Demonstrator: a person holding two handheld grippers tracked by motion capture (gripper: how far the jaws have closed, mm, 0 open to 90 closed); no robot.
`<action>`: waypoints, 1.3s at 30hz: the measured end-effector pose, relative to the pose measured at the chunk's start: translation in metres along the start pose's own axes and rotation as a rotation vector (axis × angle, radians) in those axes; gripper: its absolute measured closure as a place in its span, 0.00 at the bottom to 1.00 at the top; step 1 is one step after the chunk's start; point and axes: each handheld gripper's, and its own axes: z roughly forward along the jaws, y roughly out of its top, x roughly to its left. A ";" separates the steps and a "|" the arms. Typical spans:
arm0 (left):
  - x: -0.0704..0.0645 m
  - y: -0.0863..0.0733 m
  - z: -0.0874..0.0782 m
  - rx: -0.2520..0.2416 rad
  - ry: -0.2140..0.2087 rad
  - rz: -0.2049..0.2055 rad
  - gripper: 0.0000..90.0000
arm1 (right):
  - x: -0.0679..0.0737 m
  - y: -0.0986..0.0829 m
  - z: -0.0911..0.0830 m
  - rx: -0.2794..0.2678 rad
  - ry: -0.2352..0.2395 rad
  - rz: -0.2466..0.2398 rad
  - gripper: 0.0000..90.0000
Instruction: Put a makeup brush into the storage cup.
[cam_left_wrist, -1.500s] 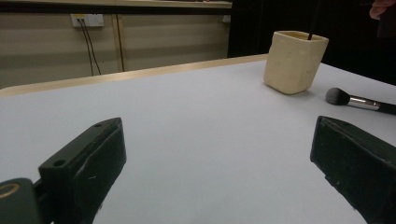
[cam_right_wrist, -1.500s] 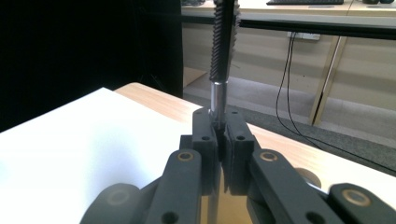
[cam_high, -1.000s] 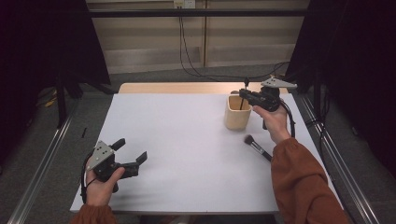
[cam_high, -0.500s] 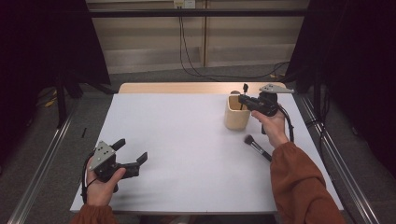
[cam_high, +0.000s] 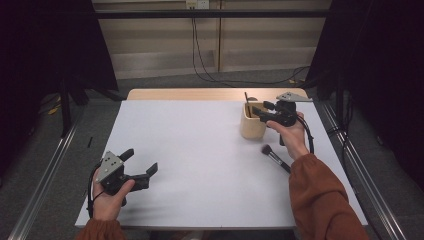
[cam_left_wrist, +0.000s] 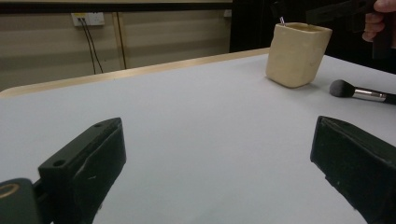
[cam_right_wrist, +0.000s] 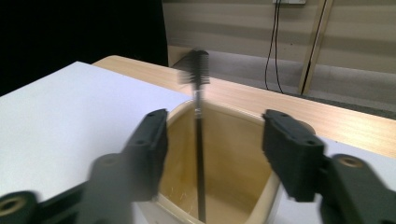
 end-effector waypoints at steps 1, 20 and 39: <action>-0.001 0.000 0.000 -0.002 0.000 -0.008 0.04 | 0.000 0.000 0.000 -0.002 0.006 0.002 0.40; 0.000 0.000 0.001 -0.009 -0.009 -0.024 0.04 | 0.005 -0.003 -0.021 -0.058 0.007 -0.002 0.03; 0.000 0.001 -0.003 -0.013 0.000 -0.020 0.04 | 0.005 -0.011 -0.050 -0.066 -0.010 0.026 0.02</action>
